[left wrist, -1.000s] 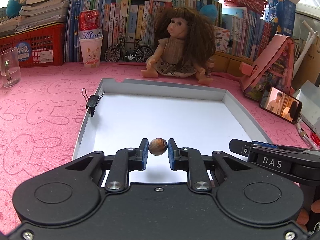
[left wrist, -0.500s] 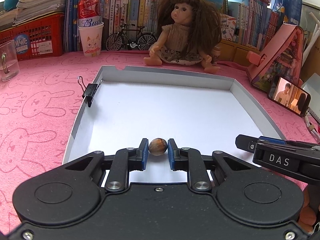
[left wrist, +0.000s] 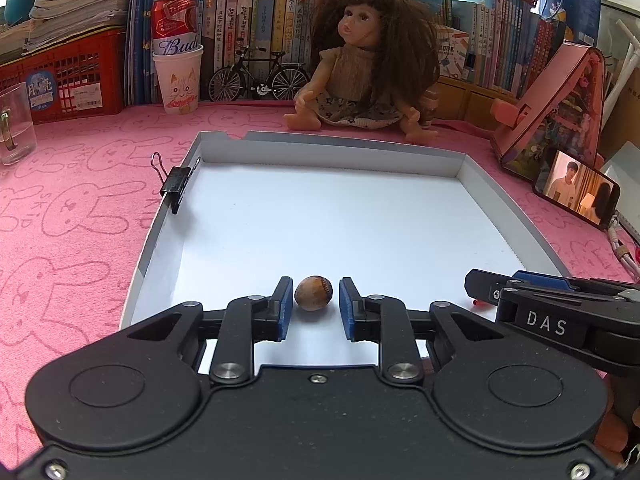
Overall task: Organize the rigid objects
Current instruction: 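Open both tools to drop the nut and red marker into the box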
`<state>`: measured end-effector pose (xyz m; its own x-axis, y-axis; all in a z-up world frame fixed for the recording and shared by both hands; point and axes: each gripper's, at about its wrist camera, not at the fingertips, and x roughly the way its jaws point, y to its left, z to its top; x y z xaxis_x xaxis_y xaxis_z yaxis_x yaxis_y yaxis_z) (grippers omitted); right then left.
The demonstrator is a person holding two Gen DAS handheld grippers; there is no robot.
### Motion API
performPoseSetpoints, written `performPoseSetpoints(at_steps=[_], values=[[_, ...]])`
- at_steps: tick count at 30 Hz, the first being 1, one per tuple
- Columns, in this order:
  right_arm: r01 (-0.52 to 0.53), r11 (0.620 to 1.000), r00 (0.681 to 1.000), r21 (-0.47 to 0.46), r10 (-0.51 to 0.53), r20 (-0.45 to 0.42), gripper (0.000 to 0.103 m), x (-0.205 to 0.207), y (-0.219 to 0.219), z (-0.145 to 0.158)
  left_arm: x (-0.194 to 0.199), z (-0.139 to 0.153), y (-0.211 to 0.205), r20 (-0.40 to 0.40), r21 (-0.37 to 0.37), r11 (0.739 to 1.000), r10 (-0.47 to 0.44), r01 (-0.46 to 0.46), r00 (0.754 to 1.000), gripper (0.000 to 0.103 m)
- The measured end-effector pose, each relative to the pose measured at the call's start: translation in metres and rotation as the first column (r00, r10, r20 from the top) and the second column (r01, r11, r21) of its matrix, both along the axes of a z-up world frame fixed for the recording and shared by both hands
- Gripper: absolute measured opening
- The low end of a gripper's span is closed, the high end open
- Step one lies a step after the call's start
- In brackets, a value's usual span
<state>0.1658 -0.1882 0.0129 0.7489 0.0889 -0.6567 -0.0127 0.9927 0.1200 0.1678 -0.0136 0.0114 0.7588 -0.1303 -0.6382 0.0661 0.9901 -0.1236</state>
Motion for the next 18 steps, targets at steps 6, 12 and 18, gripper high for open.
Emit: performPoseSetpoints(at_steps=[6,12,18], values=[[-0.004,1.000,1.000,0.014,0.004,0.005,0.063,-0.002,-0.001,0.001,-0.006,0.004,0.000,0.020,0.000,1.000,0.000,0.000,1.000,0.039],[-0.007,1.000,1.000,0.018,0.007,0.023,0.070,-0.007,0.000,0.004,-0.013,0.011,0.001,0.036,-0.002,1.000,0.001,-0.001,0.999,0.051],[-0.010,1.000,0.998,0.008,0.010,0.060,0.079,-0.016,-0.001,0.012,-0.022,0.020,0.002,0.063,-0.007,1.000,-0.001,0.001,0.998,0.064]])
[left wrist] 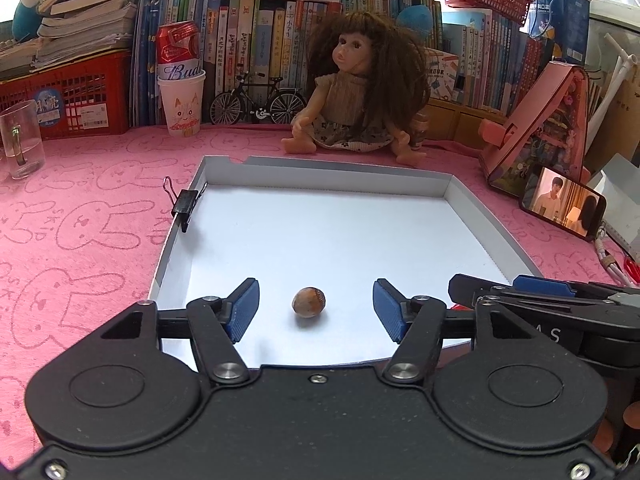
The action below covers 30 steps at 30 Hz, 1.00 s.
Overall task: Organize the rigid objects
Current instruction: 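Open both tools to drop the nut and red marker into the box, then withdraw both tools from the box toward the remaining objects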
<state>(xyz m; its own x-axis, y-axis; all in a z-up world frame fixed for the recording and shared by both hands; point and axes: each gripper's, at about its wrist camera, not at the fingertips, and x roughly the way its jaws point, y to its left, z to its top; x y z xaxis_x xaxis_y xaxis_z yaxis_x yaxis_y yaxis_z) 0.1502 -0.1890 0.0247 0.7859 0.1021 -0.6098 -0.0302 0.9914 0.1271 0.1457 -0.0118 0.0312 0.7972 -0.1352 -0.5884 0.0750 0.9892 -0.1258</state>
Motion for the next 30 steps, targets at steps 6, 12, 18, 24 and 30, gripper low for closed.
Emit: performPoseSetpoints(at_steps=[6,12,18,24,30], values=[[0.011,1.000,1.000,-0.009,-0.010,0.029,0.086,-0.010,-0.004,0.005,-0.012,0.008,0.002,0.034,0.005,1.000,-0.007,0.007,0.999,0.077],[0.004,1.000,0.999,-0.004,-0.004,0.044,0.088,-0.018,-0.006,0.008,-0.025,0.015,0.001,0.063,0.017,1.000,-0.025,0.024,0.998,0.081],[-0.002,1.000,0.998,-0.013,0.003,0.061,0.091,-0.026,-0.007,0.010,-0.036,0.017,0.002,0.085,0.027,0.999,-0.040,0.038,0.996,0.085],[-0.008,1.000,0.998,-0.019,0.010,0.064,0.092,-0.037,-0.006,0.008,-0.048,0.016,0.002,0.099,0.034,0.998,-0.058,0.055,0.993,0.086],[0.000,1.000,0.998,-0.028,0.002,0.068,0.093,-0.047,-0.007,0.003,-0.059,0.011,0.000,0.121,0.041,0.997,-0.068,0.063,0.990,0.086]])
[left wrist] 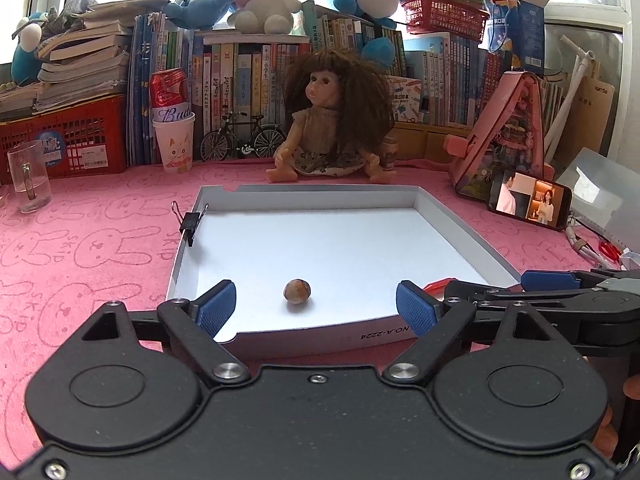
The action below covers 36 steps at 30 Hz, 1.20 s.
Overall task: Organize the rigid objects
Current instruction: 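Withdraw both tools from the box toward the remaining objects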
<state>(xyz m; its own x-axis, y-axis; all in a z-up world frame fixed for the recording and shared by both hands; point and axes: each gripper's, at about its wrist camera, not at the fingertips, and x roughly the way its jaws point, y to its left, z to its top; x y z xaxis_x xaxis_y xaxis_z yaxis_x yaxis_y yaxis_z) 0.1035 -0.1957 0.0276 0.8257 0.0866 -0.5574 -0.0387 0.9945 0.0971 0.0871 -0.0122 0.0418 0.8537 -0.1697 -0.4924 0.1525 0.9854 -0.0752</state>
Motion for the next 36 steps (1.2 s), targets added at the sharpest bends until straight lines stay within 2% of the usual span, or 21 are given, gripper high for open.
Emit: performPoseSetpoints(at_steps=[23,36], values=[[0.003,0.999,1.000,-0.042,-0.002,0.028,0.100,-0.027,-0.001,-0.006,-0.026,-0.010,0.004,-0.011,-0.033,0.999,-0.031,0.030,0.999,0.086],[-0.027,0.997,0.999,-0.069,0.030,0.042,0.102,-0.043,0.004,-0.011,-0.043,-0.018,0.008,-0.014,0.008,1.000,-0.017,0.018,1.000,0.087]])
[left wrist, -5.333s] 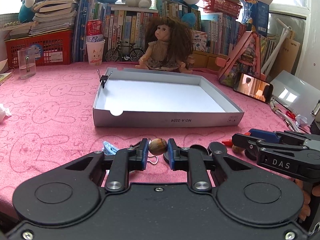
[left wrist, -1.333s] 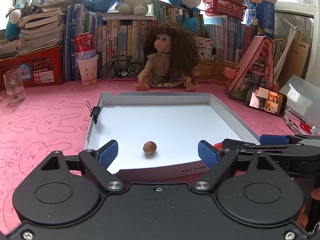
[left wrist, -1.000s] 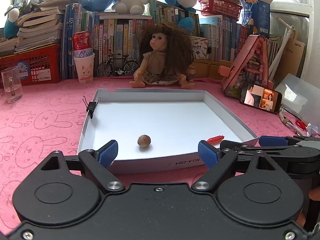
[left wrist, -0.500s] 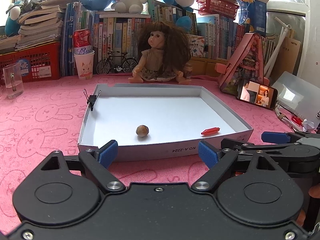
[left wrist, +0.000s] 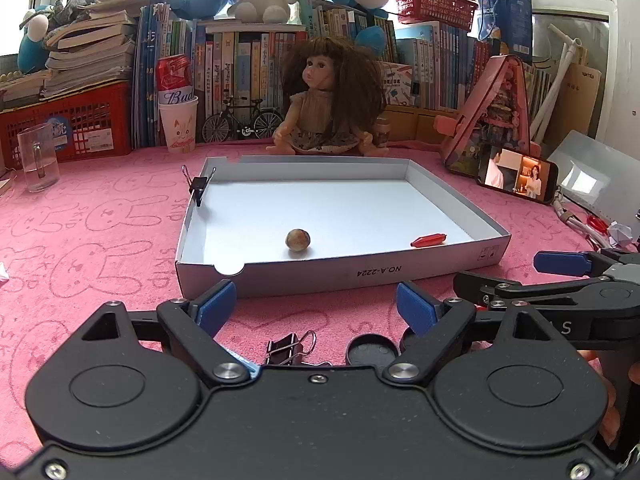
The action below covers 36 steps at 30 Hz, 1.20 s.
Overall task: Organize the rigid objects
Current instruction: 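Withdraw both tools from the box toward the remaining objects, then grasp the blue plastic clip with the left tool while the right tool grasps a black lid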
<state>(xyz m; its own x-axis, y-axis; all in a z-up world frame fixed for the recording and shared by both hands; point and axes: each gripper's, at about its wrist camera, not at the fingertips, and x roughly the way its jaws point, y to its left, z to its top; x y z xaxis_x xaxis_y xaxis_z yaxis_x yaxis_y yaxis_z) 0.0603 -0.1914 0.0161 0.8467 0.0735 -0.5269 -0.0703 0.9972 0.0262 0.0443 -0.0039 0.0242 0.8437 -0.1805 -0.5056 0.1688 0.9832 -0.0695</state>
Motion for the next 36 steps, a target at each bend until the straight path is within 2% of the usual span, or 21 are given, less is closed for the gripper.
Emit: performPoseSetpoints(at_steps=[15,23,28,30,36], values=[[-0.037,0.999,0.999,-0.028,0.038,0.017,0.102,-0.022,-0.003,-0.007,-0.022,-0.008,0.009,0.018,0.026,1.000,0.001,-0.001,1.000,0.089],[0.000,0.999,0.998,-0.048,0.003,0.068,0.102,-0.042,-0.018,-0.010,-0.037,-0.011,0.022,0.019,0.045,0.999,0.001,-0.002,1.000,0.087],[-0.010,0.997,0.997,-0.081,0.017,0.081,0.100,-0.054,-0.025,-0.014,-0.047,-0.012,0.030,0.014,0.043,0.999,0.007,-0.008,1.000,0.079],[-0.002,0.996,0.997,-0.085,0.008,0.073,0.097,-0.056,-0.027,-0.016,-0.049,-0.013,0.033,-0.003,0.032,0.999,0.018,-0.018,1.000,0.070],[0.006,0.997,0.999,-0.072,-0.003,0.045,0.087,-0.057,-0.029,-0.022,-0.051,-0.017,0.032,-0.040,-0.005,0.999,0.042,-0.043,0.998,0.062]])
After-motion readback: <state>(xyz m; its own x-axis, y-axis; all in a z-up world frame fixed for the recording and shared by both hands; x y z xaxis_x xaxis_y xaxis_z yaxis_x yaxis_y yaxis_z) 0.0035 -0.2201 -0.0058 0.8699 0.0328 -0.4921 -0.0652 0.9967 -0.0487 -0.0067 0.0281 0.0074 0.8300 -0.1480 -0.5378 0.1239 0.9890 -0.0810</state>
